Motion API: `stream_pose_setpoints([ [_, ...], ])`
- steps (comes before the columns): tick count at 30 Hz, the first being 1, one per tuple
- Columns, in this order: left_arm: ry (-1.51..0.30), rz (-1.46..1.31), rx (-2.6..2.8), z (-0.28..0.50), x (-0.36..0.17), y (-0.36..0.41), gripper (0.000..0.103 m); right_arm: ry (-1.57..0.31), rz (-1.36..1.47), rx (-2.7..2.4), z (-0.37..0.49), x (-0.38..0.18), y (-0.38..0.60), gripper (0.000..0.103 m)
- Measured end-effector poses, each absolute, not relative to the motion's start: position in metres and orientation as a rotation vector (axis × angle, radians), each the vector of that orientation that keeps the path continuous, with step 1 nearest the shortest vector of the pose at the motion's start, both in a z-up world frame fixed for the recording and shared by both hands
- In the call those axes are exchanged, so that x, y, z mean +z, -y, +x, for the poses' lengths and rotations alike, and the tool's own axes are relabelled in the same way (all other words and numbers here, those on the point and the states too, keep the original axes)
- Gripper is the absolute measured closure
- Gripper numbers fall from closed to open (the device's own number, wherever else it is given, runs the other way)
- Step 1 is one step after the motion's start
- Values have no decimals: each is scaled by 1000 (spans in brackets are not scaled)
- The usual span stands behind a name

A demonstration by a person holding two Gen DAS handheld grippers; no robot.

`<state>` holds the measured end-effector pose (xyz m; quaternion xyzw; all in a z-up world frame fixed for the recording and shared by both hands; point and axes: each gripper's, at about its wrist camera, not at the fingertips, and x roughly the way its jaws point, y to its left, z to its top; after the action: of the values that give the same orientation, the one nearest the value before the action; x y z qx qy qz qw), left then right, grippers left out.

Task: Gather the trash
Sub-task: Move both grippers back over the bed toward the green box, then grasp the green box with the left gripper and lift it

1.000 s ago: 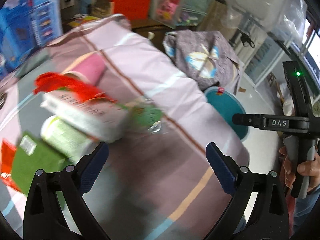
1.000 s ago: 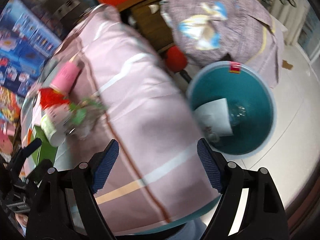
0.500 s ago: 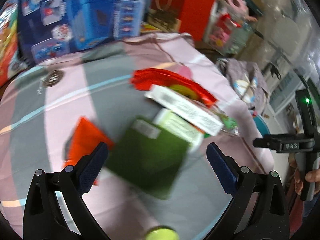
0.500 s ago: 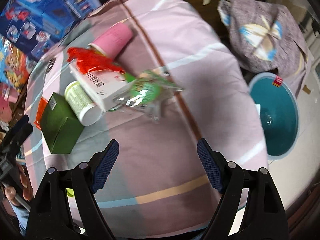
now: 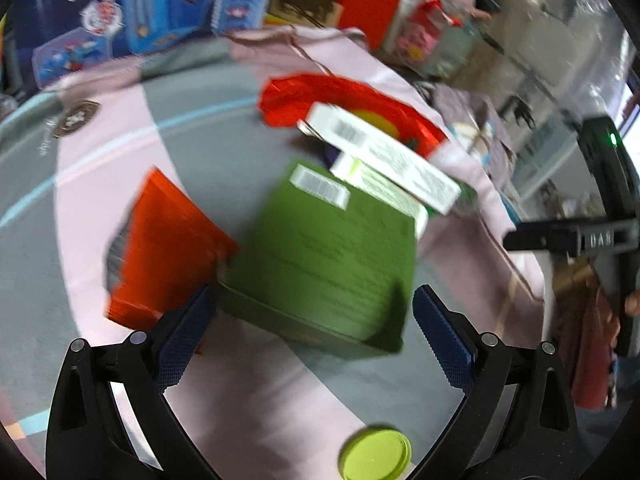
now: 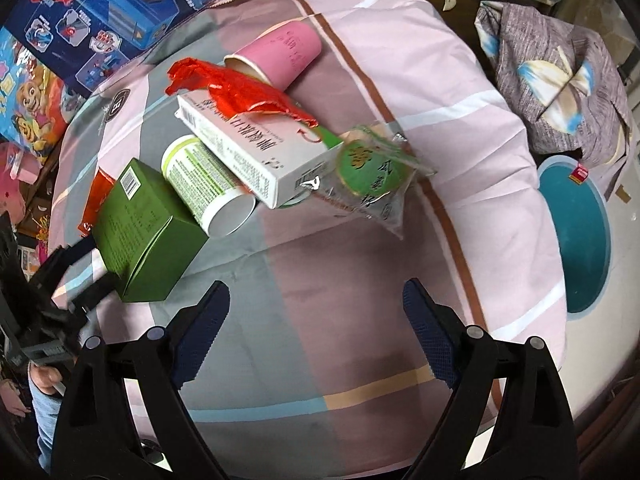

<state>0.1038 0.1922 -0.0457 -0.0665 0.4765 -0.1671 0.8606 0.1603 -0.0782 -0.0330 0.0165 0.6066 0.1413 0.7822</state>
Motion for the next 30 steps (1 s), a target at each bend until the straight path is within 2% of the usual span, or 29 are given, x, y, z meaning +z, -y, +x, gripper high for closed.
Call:
stream_pose_setpoints([
  [3,-1001,-136,-392,95,-52,-185,8,-1315,37,306,157,-34,74,19],
  [8,-1011,-155,-497,76,-55,-164,31,-1318,40,301,154,-36,73,19],
  [9,-1007,-153,-522,70,-55,-158,32,-1319,42,300,153,-36,72,19],
  [13,-982,-147,-528,59,-51,-150,33,-1318,59,302,149,-35,69,19],
  [20,-917,-198,-421,58,-28,-198,32,-1329,44,358,150,-34,35,19],
  [30,-952,-237,-352,72,-30,-243,29,-1409,56,449,167,-56,-32,19],
])
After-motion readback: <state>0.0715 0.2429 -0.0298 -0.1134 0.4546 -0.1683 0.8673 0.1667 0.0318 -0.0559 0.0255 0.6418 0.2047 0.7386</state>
